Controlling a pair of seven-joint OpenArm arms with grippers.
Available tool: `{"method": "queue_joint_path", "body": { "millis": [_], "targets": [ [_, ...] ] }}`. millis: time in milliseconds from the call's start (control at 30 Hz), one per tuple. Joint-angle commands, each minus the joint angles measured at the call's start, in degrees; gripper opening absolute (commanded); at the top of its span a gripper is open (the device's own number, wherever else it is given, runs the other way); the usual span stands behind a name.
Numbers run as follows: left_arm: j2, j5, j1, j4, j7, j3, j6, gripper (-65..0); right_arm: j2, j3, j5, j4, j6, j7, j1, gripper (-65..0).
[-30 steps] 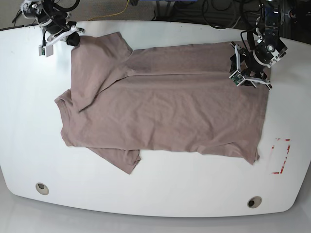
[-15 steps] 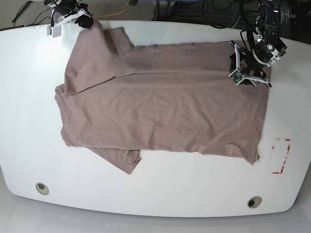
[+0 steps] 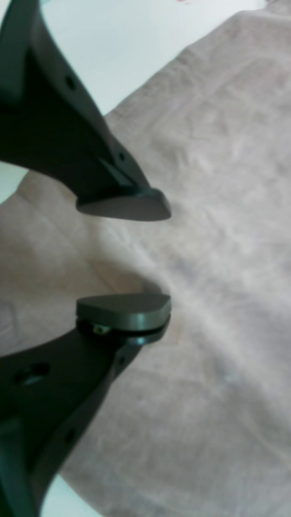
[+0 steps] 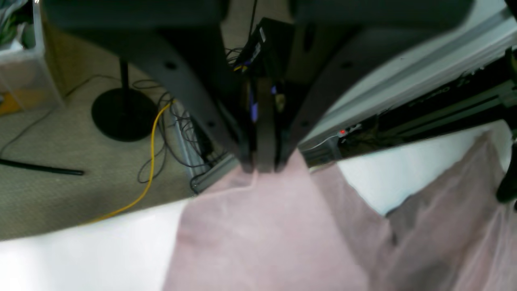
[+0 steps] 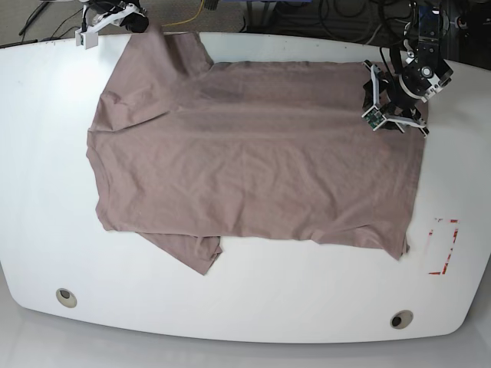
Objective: Layout the t-shirt on the table in an organized manner, then fold the t-shirt properly
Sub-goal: 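Pull the t-shirt sleeve with the right gripper away from the left gripper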
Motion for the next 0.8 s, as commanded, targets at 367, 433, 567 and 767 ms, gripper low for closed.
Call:
{"method": "queue_joint_path", "body": {
  "millis": [367, 433, 567, 767],
  "targets": [
    [-0.84, -0.36, -0.26, 0.92, -0.97, -0.58, 0.36, -37.8, -2.0, 0.42, 0.79, 0.97, 0.15, 0.2, -2.68, -65.0],
    [-0.84, -0.36, -0.26, 0.92, -0.97, -0.58, 0.36, -37.8, -1.92, 0.42, 0.79, 0.97, 0.15, 0.2, -2.41, -62.9],
    [-0.84, -0.36, -0.35, 0.92, -0.97, -0.58, 0.36, -37.8, -1.83, 2.27, 0.79, 0.97, 0.06, 0.2, -1.01, -52.9],
    [-0.84, -0.27, -0.53, 0.92, -0.97, -0.58, 0.36, -37.8, -1.74, 6.84, 0.79, 0.97, 0.06, 0.02, 0.31, -31.1]
  ]
}}
